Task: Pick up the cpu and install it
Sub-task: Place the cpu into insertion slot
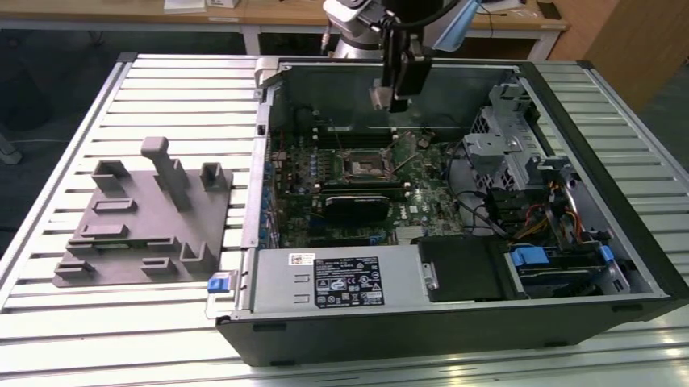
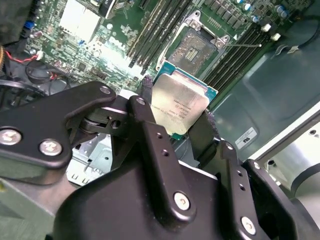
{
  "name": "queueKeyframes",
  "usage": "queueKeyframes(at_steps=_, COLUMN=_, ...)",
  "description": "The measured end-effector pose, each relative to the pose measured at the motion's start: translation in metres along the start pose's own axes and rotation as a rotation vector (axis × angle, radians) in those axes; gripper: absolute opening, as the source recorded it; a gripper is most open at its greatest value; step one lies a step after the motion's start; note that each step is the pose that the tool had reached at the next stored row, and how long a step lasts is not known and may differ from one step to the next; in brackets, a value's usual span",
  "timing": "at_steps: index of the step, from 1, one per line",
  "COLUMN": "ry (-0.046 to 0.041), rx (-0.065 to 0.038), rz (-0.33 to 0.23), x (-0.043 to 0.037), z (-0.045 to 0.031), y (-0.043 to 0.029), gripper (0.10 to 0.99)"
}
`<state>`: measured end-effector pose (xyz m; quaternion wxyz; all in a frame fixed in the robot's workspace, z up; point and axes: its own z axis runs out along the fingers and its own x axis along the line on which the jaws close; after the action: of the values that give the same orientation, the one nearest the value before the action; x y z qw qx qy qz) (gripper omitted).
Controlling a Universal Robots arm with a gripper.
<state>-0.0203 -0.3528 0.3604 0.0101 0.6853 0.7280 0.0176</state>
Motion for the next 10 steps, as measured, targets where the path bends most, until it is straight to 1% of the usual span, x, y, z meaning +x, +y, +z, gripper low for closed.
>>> queueKeyframes(at_steps=10, ry=0.0, rx=0.0, rz=0.0, x=0.0006, z=0.0175, y=-0.0012, gripper=0.541)
